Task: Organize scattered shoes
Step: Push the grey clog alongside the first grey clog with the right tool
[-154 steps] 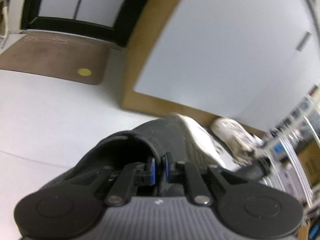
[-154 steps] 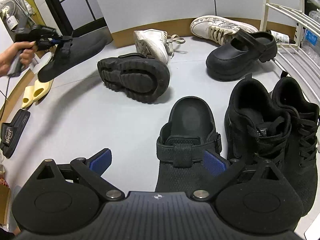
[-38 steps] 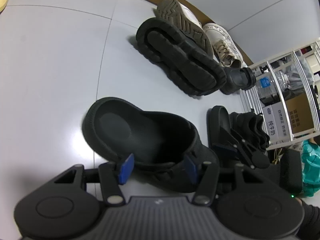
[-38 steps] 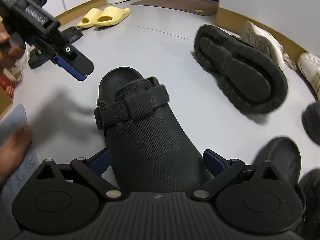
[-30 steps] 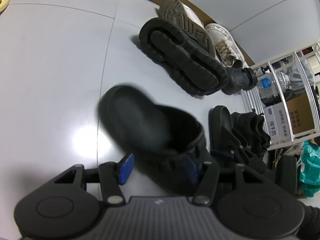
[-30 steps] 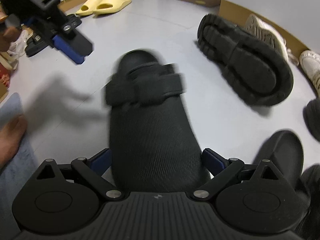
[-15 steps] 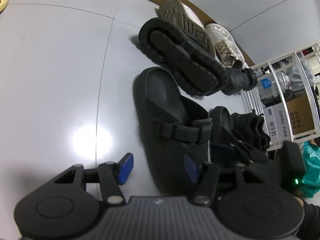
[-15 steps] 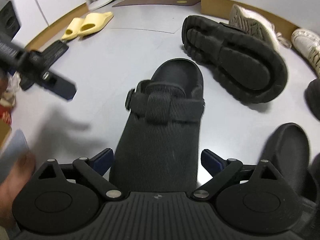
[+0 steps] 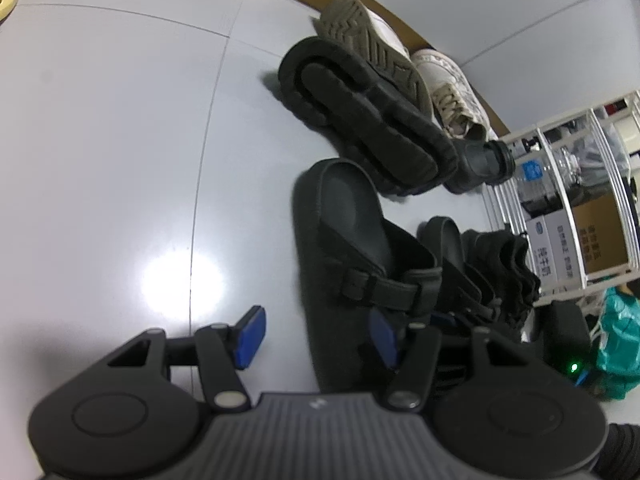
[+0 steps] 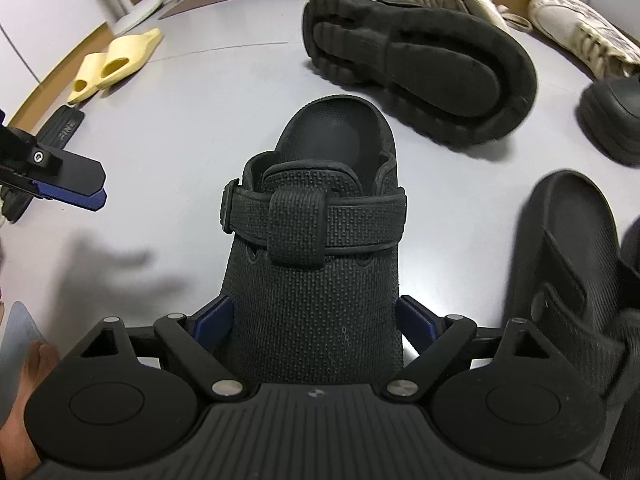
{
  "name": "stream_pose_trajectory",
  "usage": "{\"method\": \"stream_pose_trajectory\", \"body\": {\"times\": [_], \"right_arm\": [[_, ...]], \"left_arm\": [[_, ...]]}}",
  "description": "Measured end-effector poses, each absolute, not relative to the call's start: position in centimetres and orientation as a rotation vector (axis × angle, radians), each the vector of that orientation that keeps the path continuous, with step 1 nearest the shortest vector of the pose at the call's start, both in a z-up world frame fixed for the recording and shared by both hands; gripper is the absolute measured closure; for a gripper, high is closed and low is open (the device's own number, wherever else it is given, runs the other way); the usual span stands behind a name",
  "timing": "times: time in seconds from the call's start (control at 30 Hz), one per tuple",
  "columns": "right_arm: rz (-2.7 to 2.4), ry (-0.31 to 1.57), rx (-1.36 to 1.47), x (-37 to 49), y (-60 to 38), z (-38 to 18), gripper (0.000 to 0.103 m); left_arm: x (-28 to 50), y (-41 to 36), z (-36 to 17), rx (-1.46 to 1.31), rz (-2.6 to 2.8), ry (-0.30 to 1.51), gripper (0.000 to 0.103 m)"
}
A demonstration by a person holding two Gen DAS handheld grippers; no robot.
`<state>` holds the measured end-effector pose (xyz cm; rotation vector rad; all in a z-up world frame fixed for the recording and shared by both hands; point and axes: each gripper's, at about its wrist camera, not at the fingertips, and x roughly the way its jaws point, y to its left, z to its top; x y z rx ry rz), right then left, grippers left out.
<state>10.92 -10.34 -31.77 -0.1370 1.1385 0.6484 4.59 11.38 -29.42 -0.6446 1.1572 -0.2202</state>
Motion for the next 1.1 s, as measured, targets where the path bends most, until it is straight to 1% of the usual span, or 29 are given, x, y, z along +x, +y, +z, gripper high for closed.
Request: {"method": "stream_pose_trajectory", "body": {"times": [0.2,0.3,0.37,0.6,0.8,0.93,1.1], "right_arm": [[0.458,1.277,-0.047,10.7,-11.9,-31.5,0.013],[0.425,1.3,-0.032,10.4,-12.4,-31.5,0.013],[0.411,1.303,-0.021,10.4,-12.9,-31.6,0.013],[0.32,1.315,0.05,10.9,-15.5,-31.8,0.015],[0.365,1.316,0.016,10.8,-15.7,-31.7,0.013],[0.458,1.279,-0.085,10.3,-16.0,-30.9,0.013],[0.499,1.271,-0.077,10.5,-16.7,-29.8,0.013]], "left_arm": [[5.3,10.7,-29.1,-0.599,-0.227,1.141,0.043],[6.1,10.1,-28.5,-0.54,-0.231,1.122,0.04],[6.7,9.6,-27.9,-0.508,-0.235,1.103,0.037],[7.7,8.7,-27.8,-0.492,-0.245,1.098,0.037],[7.8,8.3,-28.3,-0.494,-0.246,1.115,0.037],[8.0,8.3,-28.5,-0.498,-0.248,1.119,0.037],[7.8,8.0,-28.4,-0.5,-0.24,1.106,0.036]]}}
